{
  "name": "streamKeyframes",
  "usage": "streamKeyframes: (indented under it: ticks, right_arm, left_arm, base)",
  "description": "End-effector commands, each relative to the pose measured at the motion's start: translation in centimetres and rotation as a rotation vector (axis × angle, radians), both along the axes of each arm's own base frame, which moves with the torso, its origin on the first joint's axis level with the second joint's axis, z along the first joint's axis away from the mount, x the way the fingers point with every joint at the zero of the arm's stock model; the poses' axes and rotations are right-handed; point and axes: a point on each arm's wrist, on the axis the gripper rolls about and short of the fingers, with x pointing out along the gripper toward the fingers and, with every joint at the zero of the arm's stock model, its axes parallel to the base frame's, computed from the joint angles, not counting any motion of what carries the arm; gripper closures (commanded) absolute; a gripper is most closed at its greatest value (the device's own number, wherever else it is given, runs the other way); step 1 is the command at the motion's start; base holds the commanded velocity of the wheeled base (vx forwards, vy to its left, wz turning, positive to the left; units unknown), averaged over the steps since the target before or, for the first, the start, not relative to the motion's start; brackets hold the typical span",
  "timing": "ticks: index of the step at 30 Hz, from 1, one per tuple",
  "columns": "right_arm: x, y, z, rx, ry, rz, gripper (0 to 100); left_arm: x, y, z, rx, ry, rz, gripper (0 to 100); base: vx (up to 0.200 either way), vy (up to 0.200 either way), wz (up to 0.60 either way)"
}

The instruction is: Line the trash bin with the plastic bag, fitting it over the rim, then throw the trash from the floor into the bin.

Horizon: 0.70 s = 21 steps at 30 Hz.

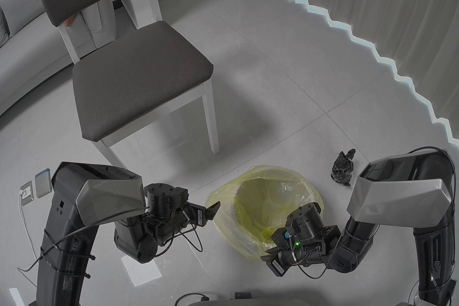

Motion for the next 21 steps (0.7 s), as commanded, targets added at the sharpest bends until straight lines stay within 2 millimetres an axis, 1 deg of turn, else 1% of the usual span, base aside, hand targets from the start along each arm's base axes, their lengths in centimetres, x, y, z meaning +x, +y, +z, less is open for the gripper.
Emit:
streamKeyframes:
  ticks: [1, 2, 3, 4, 7, 9, 10, 14, 17, 19, 20, 21]
  right_arm:
    - [-0.7, 0.0, -0.1, -0.006, 0.008, 0.013, 0]
    - [-0.7, 0.0, -0.1, -0.006, 0.008, 0.013, 0]
    - [-1.2, -0.2, 0.5, -0.003, 0.0, 0.017, 0]
    - [-1.3, -0.3, 0.7, -0.004, -0.001, 0.018, 0]
    - [-2.5, -1.3, 2.5, 0.007, -0.022, 0.018, 0]
    - [-3.0, -1.6, 3.1, 0.008, -0.024, 0.018, 0]
    - [-3.5, -2.2, 4.1, 0.019, -0.038, 0.016, 0]
    - [-4.1, -3.2, 6.6, 0.062, -0.08, -0.01, 0]
    - [-2.9, -4.3, 9.1, 0.118, -0.156, -0.064, 0]
    - [-1.4, -4.7, 10.1, 0.144, -0.2, -0.105, 0]
    - [-0.1, -4.9, 10.8, 0.164, -0.235, -0.132, 0]
    - [0.9, -5.1, 11.3, 0.173, -0.262, -0.15, 0]
  left_arm:
    - [-0.1, 0.0, 0.2, -0.001, -0.002, 0.0, 0]
    - [-0.1, 0.0, 0.2, -0.001, -0.002, 0.0, 0]
    - [-0.1, 0.0, 0.2, -0.001, -0.002, 0.0, 0]
    - [-0.1, 0.1, 0.2, -0.001, 0.0, 0.0, 0]
    - [-0.2, 0.1, 0.2, -0.001, 0.0, 0.0, 0]
    - [-0.2, 0.1, 0.1, 0.0, 0.001, 0.0, 0]
    - [-0.2, 0.1, 0.1, -0.001, 0.0, 0.0, 0]
    - [-0.2, 0.1, 0.1, -0.005, -0.012, 0.002, 0]
    - [-0.3, 0.1, 0.1, -0.007, -0.016, 0.002, 0]
    - [-0.3, 0.2, 0.2, -0.008, -0.017, 0.002, 0]
    - [-0.4, 0.2, 0.3, -0.007, -0.017, 0.003, 0]
    - [-0.4, 0.2, 0.4, -0.008, -0.019, 0.003, 0]
  base:
    - [0.0, 0.0, 0.0]
    - [0.0, 0.0, 0.0]
    - [0.0, 0.0, 0.0]
    - [0.0, 0.0, 0.0]
    - [0.0, 0.0, 0.0]
    - [0.0, 0.0, 0.0]
    - [0.0, 0.0, 0.0]
    - [0.0, 0.0, 0.0]
    - [0.0, 0.0, 0.0]
    - [0.0, 0.0, 0.0]
    - [0.0, 0.0, 0.0]
    - [0.0, 0.0, 0.0]
